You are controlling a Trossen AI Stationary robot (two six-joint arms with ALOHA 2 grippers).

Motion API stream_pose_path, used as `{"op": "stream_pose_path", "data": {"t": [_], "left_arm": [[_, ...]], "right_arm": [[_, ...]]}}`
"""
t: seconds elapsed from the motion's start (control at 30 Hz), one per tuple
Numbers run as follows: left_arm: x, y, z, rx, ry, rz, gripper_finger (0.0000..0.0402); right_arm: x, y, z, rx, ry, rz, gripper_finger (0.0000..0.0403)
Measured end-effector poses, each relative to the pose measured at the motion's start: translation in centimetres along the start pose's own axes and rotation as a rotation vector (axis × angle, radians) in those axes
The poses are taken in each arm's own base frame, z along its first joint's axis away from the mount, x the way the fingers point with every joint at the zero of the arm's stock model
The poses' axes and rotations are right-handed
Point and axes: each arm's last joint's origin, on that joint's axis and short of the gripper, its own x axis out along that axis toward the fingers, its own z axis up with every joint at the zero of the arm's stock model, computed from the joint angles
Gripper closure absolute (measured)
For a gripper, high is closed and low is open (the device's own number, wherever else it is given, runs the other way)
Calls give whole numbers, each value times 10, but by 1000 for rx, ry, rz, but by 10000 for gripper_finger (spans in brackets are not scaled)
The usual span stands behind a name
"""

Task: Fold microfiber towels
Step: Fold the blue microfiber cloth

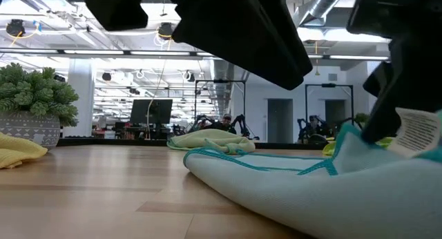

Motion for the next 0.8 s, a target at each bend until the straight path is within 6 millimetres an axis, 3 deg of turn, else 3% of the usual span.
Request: {"op": "stream_pose_path", "data": {"t": [0.27,0.43,0.57,0.67,0.8], "left_arm": [[-1,0,0,-7,19,46,244],[0,2,-12,-16,138,96,244],[12,9,-36,-53,233,142,244],[21,16,-56,-89,293,215,244],[31,24,-78,-137,350,239,244]], "right_arm": [[-1,-10,-4,10,58,-84,267],[-30,-10,2,81,-4,-80,234],[-42,3,4,64,-134,-21,234],[-31,14,6,51,-171,54,244],[-1,14,11,38,-114,128,260]]}}
